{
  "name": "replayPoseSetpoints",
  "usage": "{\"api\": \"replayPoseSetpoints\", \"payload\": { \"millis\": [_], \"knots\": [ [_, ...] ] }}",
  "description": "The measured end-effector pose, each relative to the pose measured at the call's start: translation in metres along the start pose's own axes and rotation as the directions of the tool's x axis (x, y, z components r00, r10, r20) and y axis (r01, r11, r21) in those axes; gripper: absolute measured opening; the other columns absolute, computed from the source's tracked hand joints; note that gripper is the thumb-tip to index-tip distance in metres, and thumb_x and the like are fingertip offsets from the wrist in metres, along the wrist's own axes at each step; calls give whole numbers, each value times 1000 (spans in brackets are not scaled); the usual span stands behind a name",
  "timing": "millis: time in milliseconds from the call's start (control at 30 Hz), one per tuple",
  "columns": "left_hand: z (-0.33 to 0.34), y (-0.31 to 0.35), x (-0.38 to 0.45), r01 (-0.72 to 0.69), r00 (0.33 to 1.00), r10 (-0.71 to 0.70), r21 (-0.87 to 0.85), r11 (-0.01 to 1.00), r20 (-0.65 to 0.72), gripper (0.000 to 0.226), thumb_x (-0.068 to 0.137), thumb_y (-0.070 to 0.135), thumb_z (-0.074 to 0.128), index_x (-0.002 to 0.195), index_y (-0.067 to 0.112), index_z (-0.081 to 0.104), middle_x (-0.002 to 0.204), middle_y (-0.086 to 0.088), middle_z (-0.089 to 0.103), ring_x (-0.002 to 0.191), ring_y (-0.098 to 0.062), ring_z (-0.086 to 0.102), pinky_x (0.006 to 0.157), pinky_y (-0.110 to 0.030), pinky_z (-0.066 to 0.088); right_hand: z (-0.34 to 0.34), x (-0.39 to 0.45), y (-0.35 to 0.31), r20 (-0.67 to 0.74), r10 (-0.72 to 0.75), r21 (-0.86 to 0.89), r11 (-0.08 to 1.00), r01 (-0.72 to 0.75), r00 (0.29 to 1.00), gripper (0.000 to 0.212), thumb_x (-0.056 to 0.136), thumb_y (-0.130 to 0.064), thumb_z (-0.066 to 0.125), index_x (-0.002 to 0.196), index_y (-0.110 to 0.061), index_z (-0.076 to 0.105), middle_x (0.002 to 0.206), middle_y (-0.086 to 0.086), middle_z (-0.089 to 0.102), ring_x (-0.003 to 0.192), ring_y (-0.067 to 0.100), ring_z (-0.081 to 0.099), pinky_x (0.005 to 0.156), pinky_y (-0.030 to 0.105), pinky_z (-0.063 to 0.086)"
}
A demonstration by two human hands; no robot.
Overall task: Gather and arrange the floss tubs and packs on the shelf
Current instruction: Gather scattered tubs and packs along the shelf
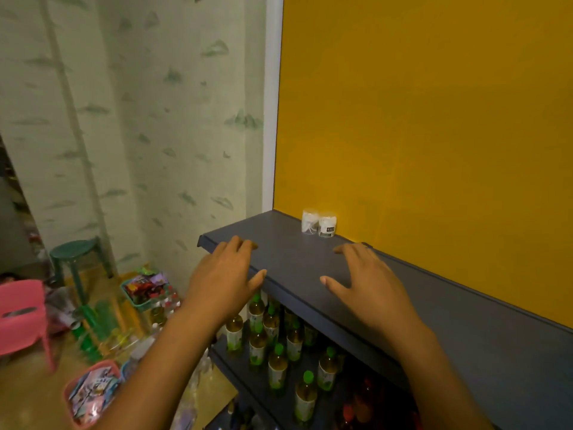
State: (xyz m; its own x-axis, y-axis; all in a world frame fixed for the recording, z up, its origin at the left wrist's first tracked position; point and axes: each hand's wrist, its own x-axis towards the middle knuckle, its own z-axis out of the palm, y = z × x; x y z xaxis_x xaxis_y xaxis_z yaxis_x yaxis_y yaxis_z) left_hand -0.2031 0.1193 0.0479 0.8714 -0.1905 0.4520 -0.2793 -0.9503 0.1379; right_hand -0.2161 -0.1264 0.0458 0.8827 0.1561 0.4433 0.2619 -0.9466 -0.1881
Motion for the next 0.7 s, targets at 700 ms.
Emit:
{"api": "replayPoseSetpoints", "payload": {
  "millis": [700],
  "knots": [
    [107,-25,214,-181,983,177,-162,970,-39,47,92,48,50,133,26,41,129,1,47,112,-19,52,83,-33,51,75,157,85,-151,194,-6,980,-198,969,51,90,-53,57,132,-28,43,135,-7,47,120,14,48,89,27,44]
  ]
}}
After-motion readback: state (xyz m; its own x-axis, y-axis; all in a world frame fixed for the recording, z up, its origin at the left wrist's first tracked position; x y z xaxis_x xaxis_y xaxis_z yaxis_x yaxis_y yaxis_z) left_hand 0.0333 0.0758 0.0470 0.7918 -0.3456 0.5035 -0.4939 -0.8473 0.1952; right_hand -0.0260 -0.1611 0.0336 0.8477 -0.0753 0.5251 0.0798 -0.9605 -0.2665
